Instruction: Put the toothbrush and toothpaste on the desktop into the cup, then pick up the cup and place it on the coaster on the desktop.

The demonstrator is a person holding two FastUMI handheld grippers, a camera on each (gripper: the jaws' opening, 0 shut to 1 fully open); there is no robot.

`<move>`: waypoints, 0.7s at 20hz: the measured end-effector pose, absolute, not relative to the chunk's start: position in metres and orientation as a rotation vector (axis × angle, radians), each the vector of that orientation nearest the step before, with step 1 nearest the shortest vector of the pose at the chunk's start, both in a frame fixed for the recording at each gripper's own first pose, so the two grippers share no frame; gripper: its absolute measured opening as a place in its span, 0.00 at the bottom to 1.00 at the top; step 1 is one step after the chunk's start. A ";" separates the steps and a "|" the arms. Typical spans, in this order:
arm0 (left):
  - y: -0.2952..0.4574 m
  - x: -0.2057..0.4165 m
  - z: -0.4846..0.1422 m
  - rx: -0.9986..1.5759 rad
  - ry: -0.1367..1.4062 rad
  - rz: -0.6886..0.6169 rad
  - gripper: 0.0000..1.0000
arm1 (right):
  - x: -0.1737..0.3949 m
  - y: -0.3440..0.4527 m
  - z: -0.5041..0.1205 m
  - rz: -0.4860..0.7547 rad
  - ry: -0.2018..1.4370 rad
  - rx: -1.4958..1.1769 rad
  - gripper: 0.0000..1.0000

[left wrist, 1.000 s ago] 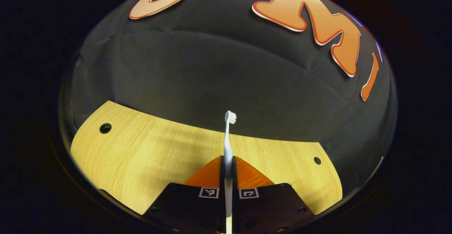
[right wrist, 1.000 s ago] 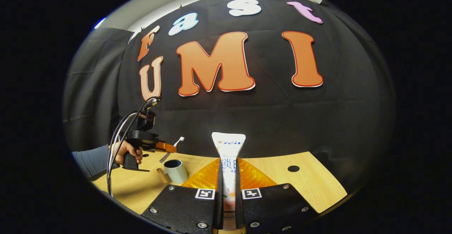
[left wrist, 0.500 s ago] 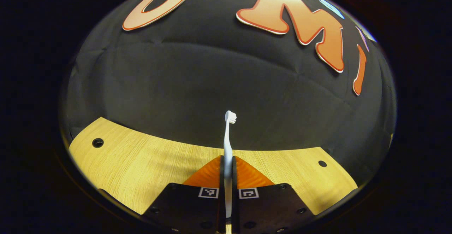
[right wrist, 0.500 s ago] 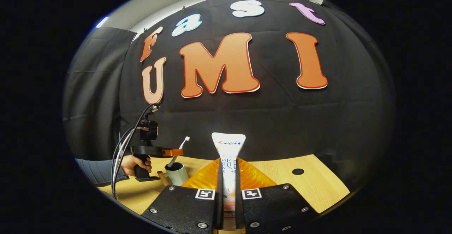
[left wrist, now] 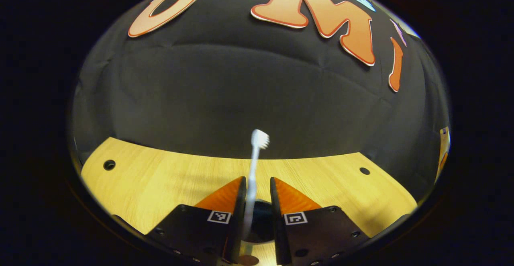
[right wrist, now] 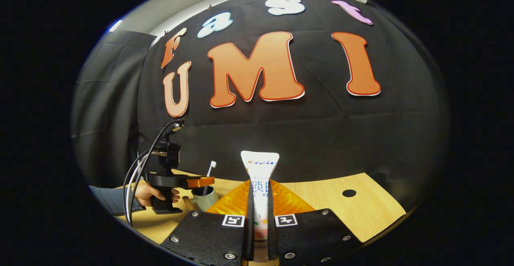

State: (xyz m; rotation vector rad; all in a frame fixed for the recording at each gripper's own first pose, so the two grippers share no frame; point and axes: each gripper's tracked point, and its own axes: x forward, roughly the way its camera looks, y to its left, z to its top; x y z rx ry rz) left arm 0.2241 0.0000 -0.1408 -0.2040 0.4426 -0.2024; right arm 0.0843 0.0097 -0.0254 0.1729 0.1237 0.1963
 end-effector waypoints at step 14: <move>0.073 0.148 -0.115 -0.137 0.346 -0.126 0.98 | 0.128 0.102 -0.015 0.375 0.036 0.290 0.13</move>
